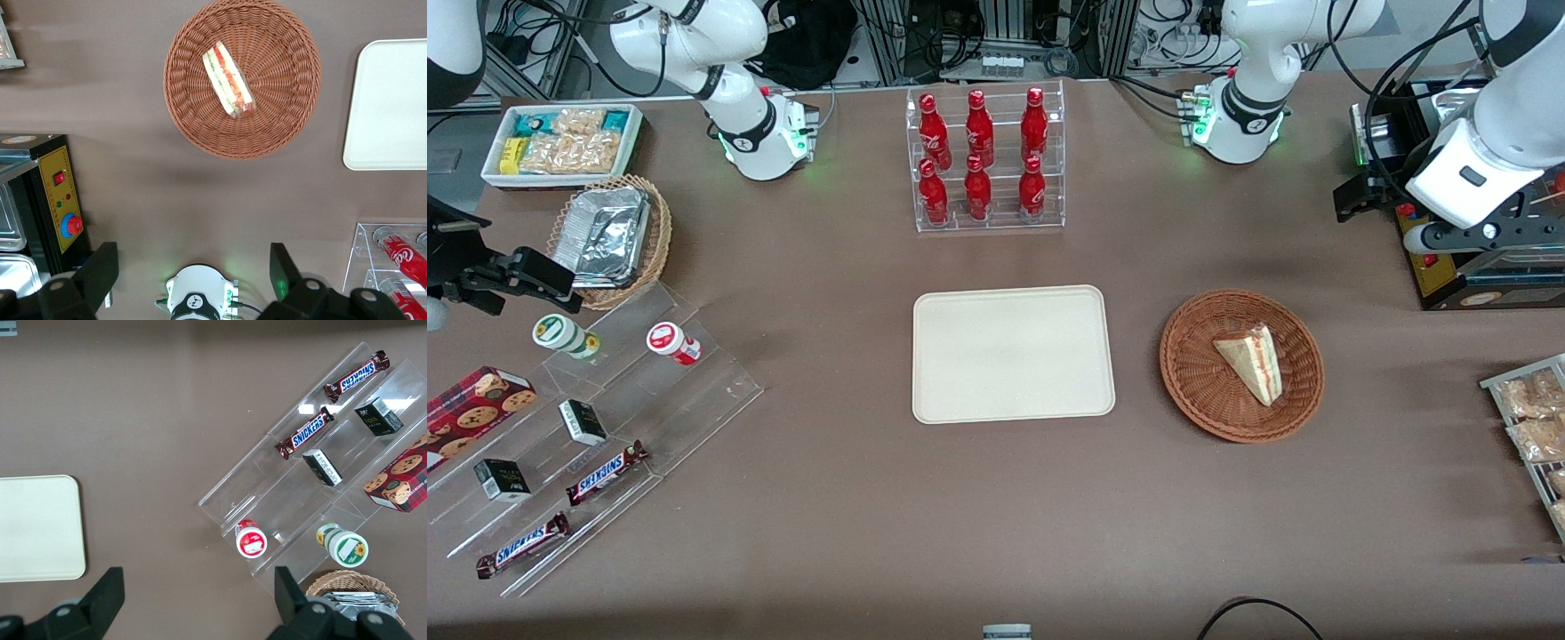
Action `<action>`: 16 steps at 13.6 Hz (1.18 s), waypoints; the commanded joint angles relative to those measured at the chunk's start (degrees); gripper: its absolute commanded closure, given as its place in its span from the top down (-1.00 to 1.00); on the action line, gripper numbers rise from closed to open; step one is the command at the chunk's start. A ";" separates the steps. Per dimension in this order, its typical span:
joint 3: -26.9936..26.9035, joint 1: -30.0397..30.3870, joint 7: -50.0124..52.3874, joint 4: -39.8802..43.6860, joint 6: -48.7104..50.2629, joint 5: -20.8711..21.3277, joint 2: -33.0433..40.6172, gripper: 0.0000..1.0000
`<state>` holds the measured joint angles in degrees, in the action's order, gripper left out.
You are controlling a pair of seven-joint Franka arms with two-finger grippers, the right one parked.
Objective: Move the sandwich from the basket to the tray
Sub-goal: 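Move the left gripper over the wicker basket above the wrapped sandwich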
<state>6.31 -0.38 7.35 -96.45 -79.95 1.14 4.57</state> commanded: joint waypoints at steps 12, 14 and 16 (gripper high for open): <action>0.72 0.12 -0.41 -17.25 -19.52 -0.09 -1.32 1.00; 0.72 0.12 -0.32 -21.83 -25.50 -0.09 -1.23 1.00; 0.72 0.12 -0.32 -25.09 -30.16 -0.09 -1.84 1.00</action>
<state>6.78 -0.42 7.35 -118.03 -106.27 1.09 1.81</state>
